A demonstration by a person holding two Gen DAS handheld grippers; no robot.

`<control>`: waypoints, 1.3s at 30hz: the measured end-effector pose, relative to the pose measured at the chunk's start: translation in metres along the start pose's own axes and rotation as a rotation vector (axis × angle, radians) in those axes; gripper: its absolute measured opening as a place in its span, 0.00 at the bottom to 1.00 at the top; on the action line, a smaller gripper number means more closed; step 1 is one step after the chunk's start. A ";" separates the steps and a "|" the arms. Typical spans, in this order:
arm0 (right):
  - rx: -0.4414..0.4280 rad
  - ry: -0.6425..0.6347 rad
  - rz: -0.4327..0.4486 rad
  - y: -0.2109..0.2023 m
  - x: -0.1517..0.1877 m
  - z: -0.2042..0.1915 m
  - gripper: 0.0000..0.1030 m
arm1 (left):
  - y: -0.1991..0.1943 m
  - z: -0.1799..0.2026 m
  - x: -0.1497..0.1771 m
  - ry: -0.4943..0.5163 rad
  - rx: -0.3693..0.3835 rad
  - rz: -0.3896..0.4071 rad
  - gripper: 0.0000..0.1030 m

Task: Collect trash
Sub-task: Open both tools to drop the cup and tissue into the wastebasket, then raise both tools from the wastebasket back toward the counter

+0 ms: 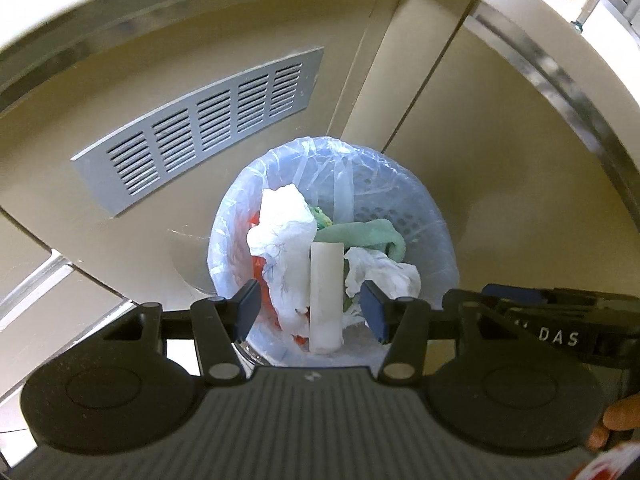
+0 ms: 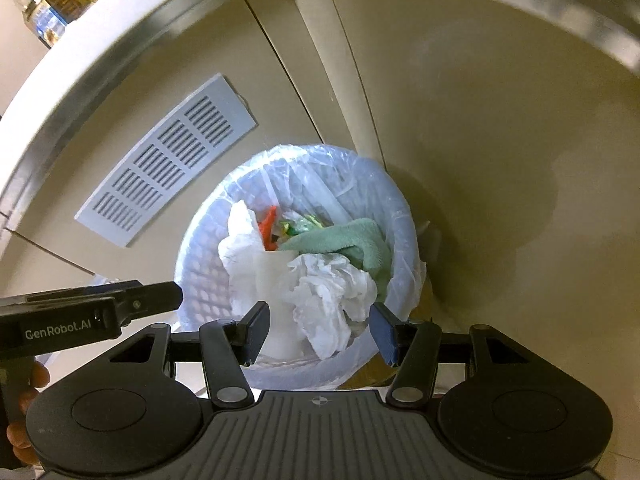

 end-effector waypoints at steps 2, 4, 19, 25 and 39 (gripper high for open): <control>-0.003 0.008 0.011 -0.010 0.000 -0.003 0.54 | -0.012 0.000 0.000 0.005 0.004 0.007 0.49; -0.009 0.025 0.021 -0.021 0.000 -0.006 0.54 | -0.024 0.000 0.000 0.013 0.008 0.011 0.49; -0.040 -0.031 0.117 -0.106 -0.002 -0.051 0.54 | -0.130 0.007 -0.012 0.058 0.041 0.136 0.50; -0.044 -0.049 0.156 -0.132 -0.005 -0.065 0.54 | -0.158 0.006 -0.018 0.065 0.048 0.191 0.50; -0.004 -0.065 0.304 -0.177 -0.039 -0.060 0.54 | -0.193 -0.009 -0.046 0.053 0.037 0.313 0.50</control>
Point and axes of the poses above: each gripper's, at about its wrist camera, not at the fingertips, and y roughly the way its jaws point, z to its right, x to its underside, the point moved 7 cm from there along y, roughly the way its jaws point, and after that the axes turned 1 degree about -x, right-handed, at the moved point
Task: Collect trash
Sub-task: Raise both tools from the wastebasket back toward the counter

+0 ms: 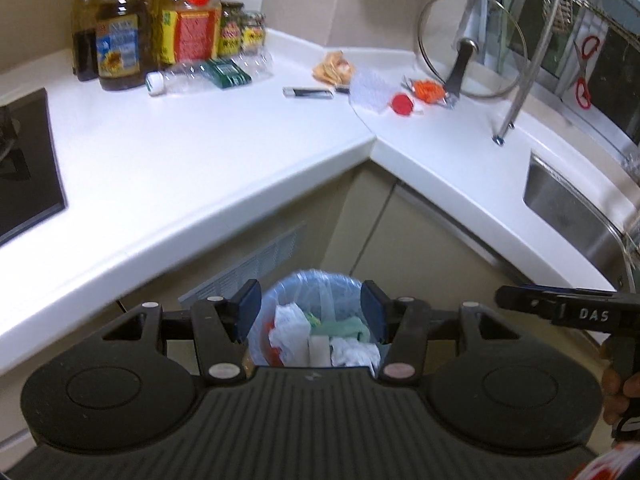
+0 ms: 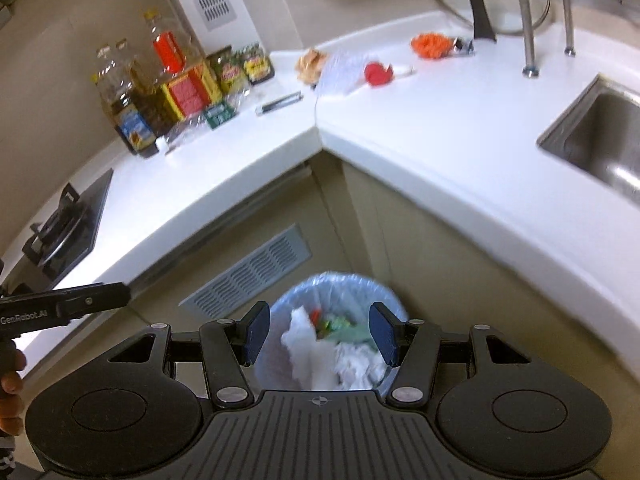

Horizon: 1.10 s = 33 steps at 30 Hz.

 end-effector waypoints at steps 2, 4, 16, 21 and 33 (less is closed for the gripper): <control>0.006 -0.011 0.016 0.001 -0.010 0.003 0.54 | 0.000 -0.006 -0.009 -0.009 -0.010 0.019 0.50; 0.016 -0.030 0.034 0.002 -0.021 0.008 0.54 | 0.002 -0.012 -0.019 -0.017 -0.024 0.039 0.50; 0.004 -0.133 0.096 0.055 -0.117 0.054 0.54 | 0.044 -0.019 -0.084 -0.057 -0.133 0.100 0.50; -0.004 -0.186 0.132 0.093 -0.168 0.076 0.54 | 0.075 -0.013 -0.108 -0.077 -0.167 0.105 0.50; -0.030 -0.172 0.135 0.185 -0.247 0.098 0.54 | 0.133 -0.002 -0.154 -0.092 -0.230 0.113 0.50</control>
Point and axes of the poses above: each gripper's, at about its wrist camera, not at the fingertips, and y roughly the way its jaws point, z to its right, x to its underside, the point moved 7 cm from there along y, roughly the way its jaws point, and after that the axes turned 1 degree about -x, right-handed, at the moved point
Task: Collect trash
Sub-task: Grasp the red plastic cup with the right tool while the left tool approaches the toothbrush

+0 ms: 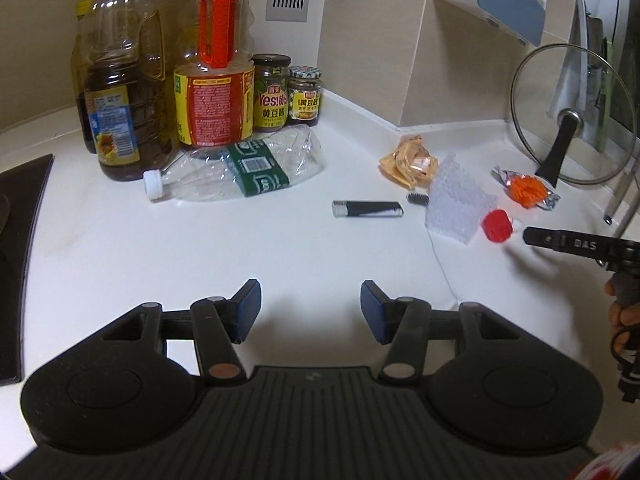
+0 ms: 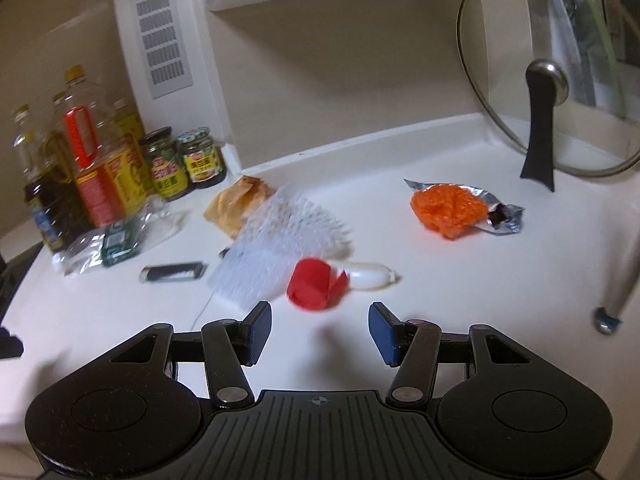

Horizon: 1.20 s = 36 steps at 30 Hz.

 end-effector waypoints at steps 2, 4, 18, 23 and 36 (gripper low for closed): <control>-0.006 0.044 -0.010 0.011 -0.002 0.002 0.54 | 0.006 0.003 -0.004 0.002 -0.007 0.003 0.50; -0.024 0.093 -0.011 0.020 -0.004 0.004 0.54 | 0.012 0.005 -0.007 0.004 -0.013 0.001 0.50; -0.055 0.194 0.001 0.043 -0.005 0.018 0.31 | 0.058 0.038 -0.034 0.117 0.025 0.009 0.51; -0.063 0.181 0.021 0.029 -0.009 0.026 0.31 | 0.088 0.054 -0.041 0.239 0.060 0.009 0.52; -0.032 0.217 0.051 0.000 -0.013 0.060 0.31 | 0.166 0.063 -0.053 0.417 0.127 -0.042 0.59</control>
Point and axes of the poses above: each gripper's, at about its wrist camera, not at the fingertips, and y roughly the way its jaws point, z to its right, x to its underside, the point moved 7 cm from there along y, roughly the way its jaws point, and after that the axes turned 1 degree about -x, right-handed, at the moved point
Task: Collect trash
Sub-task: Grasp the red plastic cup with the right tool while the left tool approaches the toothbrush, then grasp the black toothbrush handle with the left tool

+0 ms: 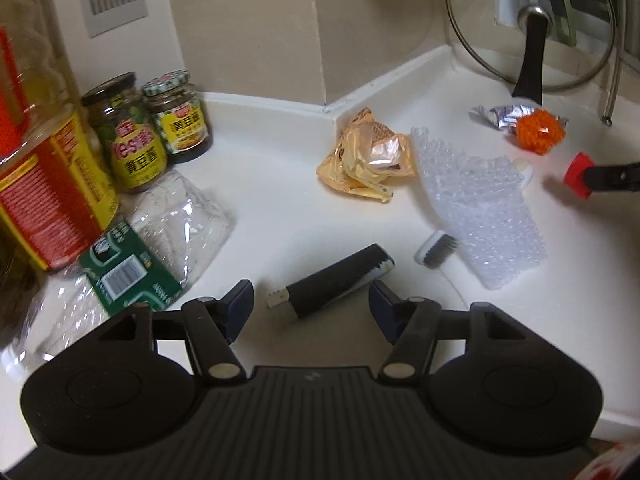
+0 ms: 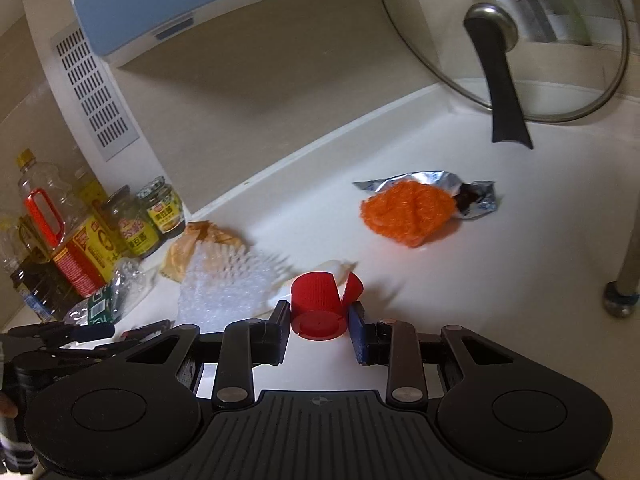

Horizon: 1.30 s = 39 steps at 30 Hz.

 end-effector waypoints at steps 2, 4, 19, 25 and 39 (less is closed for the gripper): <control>0.009 0.009 0.000 -0.001 0.000 0.005 0.31 | 0.005 0.002 -0.002 0.030 0.012 -0.007 0.59; 0.017 0.016 0.001 -0.002 0.000 0.010 0.31 | 0.006 0.002 -0.003 0.029 0.031 -0.017 0.57; 0.030 0.044 -0.009 0.000 0.002 0.020 0.31 | 0.003 0.012 -0.010 -0.063 0.104 -0.088 0.39; 0.032 0.043 -0.015 -0.002 0.006 0.019 0.31 | 0.011 0.012 -0.014 -0.065 0.121 -0.109 0.26; 0.039 0.049 -0.012 -0.010 0.009 0.018 0.31 | 0.006 0.021 -0.013 -0.081 0.104 -0.135 0.23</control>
Point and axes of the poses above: each gripper's, at about its wrist camera, not at the fingertips, and y roughly the way its jaws point, z to its right, x to its underside, the point moved 7 cm from there along y, roughly the way its jaws point, and after that the axes turned 1 degree about -x, right-handed, at the moved point
